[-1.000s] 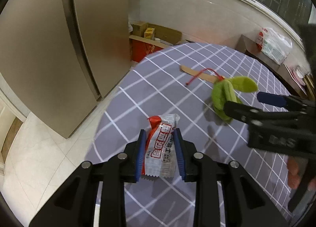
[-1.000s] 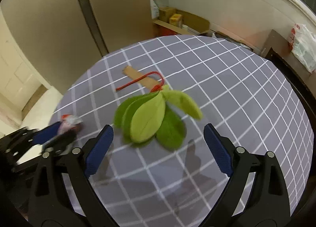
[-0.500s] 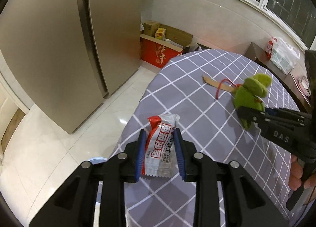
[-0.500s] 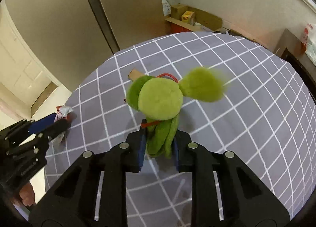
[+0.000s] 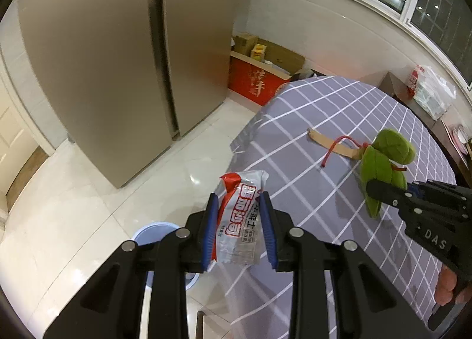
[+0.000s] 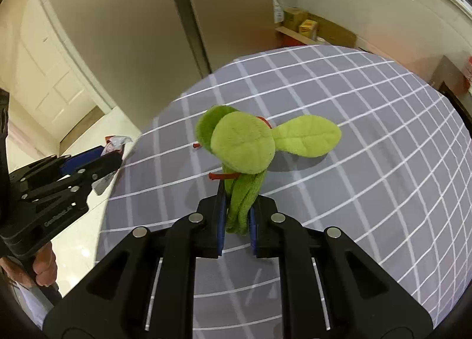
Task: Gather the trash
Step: 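Carry both items to the wastebasket and open both tools to drop them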
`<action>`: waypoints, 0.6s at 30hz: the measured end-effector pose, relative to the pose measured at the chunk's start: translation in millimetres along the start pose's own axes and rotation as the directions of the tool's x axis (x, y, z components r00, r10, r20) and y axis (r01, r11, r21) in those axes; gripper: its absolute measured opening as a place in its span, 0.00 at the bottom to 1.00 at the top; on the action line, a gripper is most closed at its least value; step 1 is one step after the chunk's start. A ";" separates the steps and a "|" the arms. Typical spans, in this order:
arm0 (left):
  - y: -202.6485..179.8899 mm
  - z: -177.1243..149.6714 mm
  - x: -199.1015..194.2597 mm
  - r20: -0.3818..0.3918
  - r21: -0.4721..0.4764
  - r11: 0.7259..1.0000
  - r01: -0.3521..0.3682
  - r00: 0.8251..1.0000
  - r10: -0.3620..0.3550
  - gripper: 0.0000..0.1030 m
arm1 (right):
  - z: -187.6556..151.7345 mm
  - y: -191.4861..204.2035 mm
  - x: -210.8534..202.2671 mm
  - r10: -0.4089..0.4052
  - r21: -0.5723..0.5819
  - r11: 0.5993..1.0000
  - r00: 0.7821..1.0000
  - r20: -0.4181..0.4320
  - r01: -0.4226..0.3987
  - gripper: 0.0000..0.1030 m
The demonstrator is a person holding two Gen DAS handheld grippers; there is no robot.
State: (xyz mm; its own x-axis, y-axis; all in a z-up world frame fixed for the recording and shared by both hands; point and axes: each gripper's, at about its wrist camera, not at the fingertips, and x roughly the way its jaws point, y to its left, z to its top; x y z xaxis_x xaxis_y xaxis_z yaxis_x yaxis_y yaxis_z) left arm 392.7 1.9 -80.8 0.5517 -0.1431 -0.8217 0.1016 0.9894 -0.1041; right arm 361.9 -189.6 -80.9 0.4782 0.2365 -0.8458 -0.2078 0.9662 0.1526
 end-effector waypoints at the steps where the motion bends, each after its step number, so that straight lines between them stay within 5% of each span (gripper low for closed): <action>1: 3.1 -1.9 -2.2 0.001 -0.004 1.000 -0.004 1.000 0.004 0.27 | -1.0 5.4 -0.5 0.005 -0.006 1.000 1.000 0.002 -0.005 0.13; 18: 83.4 -40.6 -32.4 -0.013 -0.102 0.989 -0.107 0.994 0.106 0.27 | -1.0 106.6 16.8 0.092 -0.137 0.986 0.995 -0.034 -0.096 0.12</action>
State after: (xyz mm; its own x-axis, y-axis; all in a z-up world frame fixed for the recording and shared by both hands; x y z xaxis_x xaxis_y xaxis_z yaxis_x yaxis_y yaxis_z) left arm 349.7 90.1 -85.6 0.5488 -0.0373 -0.8351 -0.0424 0.9965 -0.0723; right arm 346.9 -82.8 -79.3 0.4281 0.3210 -0.8448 -0.3674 0.9159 0.1619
